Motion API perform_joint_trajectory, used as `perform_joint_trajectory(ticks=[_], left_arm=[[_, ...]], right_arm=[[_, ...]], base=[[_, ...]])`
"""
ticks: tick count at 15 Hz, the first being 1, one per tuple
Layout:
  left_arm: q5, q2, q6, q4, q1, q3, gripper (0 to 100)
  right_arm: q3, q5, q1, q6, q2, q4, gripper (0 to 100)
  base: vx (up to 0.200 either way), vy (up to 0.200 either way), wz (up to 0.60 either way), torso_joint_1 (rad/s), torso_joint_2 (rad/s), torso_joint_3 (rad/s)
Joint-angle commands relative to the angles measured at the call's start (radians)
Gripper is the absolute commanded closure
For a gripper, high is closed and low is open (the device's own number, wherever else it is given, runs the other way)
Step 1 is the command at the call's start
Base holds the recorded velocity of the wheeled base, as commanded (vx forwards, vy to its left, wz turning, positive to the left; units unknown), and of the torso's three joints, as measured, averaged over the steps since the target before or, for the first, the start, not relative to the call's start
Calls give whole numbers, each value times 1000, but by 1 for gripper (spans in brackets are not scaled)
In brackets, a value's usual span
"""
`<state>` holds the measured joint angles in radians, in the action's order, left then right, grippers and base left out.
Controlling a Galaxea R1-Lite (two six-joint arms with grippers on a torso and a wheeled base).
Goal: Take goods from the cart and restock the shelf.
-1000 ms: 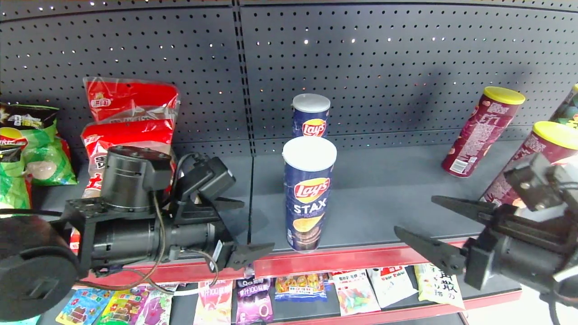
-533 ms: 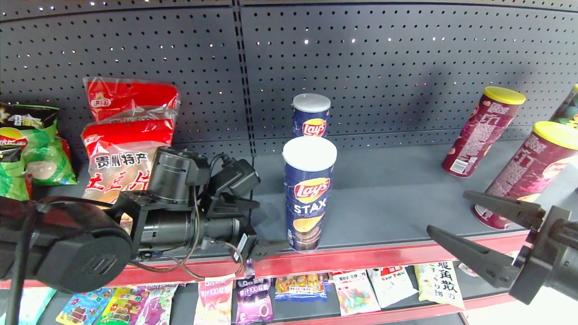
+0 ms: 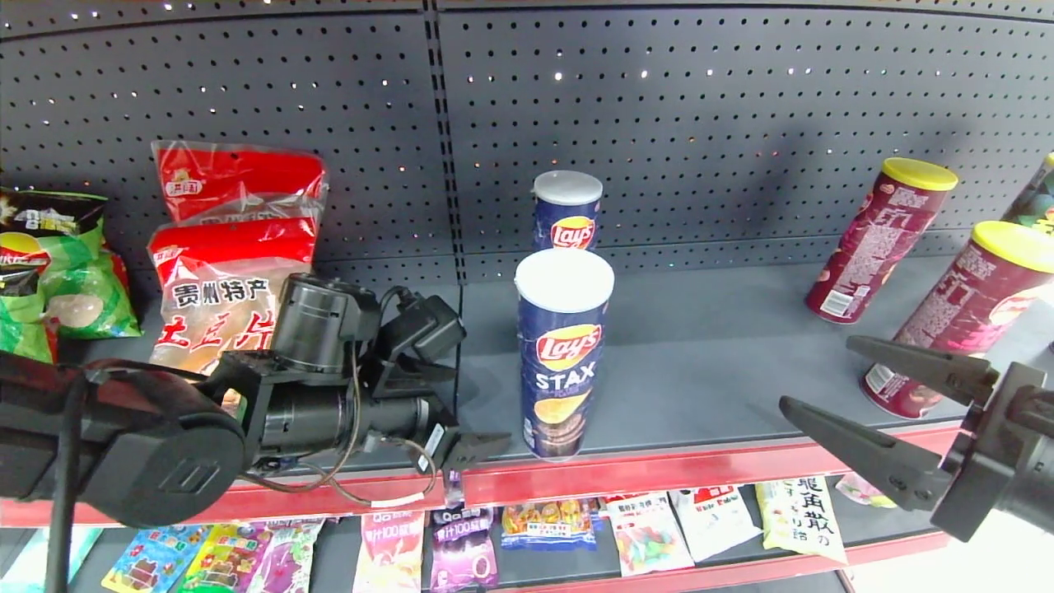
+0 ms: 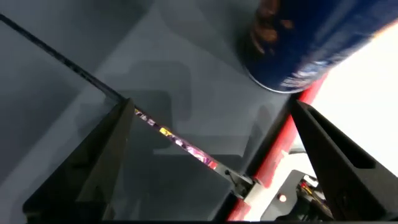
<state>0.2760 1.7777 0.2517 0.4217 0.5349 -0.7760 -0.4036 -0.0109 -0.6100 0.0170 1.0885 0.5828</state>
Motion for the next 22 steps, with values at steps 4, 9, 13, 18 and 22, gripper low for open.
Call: perform_joint_trajectory(ticks=[4,9,13,18,22], left_arm=[[-1,39,0,0,0,-39,0],[-3,62,0,0,0,-71,0],[-3,75,0,0,0,-94,0],[-3,83,0,0,0,-95,0],[-3,94,0,0,0,-114,0]], right_arm=[[-12,-1,-1,0,16,0,0],[-24,-1,-1,0,22,0,0],[-26,-1,1,0,28,0,0],[-26,-1,-1,0,31,0,0],[-27,0,1,0,39,2,0]], base=[[0,0,0,0,0,0],[0,0,0,0,0,0],[0,0,0,0,0,0],[0,0,0,0,0,0],[0,0,0,0,0,0]])
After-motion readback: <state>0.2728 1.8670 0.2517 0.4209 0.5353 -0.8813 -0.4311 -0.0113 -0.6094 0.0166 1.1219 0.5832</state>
